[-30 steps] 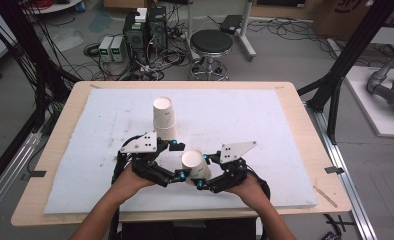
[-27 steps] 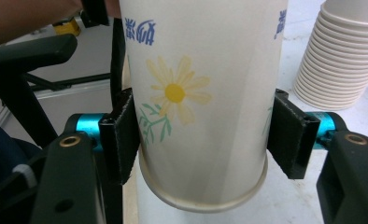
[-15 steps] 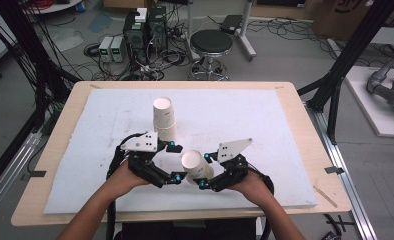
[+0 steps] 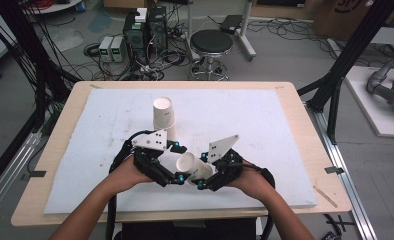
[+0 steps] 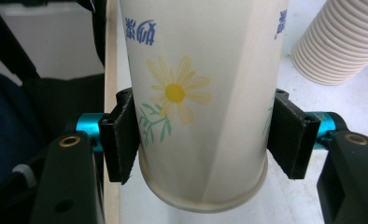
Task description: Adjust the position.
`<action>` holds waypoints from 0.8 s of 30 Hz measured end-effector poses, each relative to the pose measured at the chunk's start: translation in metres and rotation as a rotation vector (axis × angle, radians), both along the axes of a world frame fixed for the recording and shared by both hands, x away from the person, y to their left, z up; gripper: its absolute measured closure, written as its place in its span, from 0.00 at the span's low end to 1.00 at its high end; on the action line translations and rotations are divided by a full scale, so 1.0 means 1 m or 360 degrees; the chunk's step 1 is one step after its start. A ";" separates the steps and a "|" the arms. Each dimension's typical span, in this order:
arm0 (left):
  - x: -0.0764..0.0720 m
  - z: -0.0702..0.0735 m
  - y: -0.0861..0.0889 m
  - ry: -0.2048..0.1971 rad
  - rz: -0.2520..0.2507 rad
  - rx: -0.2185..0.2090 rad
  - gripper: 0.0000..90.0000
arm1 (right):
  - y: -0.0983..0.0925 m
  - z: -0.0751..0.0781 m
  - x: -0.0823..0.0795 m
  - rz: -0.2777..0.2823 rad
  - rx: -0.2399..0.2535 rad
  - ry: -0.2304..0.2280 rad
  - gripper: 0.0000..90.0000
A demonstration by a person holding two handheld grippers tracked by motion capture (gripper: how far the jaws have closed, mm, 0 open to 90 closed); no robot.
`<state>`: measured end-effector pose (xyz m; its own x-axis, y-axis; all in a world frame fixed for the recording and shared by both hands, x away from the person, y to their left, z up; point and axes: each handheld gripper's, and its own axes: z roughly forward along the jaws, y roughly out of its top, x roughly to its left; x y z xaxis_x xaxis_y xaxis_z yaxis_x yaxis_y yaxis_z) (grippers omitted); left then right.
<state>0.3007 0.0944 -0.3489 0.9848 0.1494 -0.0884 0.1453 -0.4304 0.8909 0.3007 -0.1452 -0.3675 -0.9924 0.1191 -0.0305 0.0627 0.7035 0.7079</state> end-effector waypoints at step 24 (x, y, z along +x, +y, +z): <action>0.003 -0.007 -0.009 0.0039 -0.0112 0.0216 0.38 | 0.017 0.004 -0.003 0.0063 -0.0323 -0.0054 0.38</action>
<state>0.3041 0.0852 -0.3554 0.9911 0.0926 -0.0961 0.1315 -0.5564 0.8204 0.2974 -0.1284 -0.3632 -0.9942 0.0683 -0.0833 0.0109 0.8334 0.5526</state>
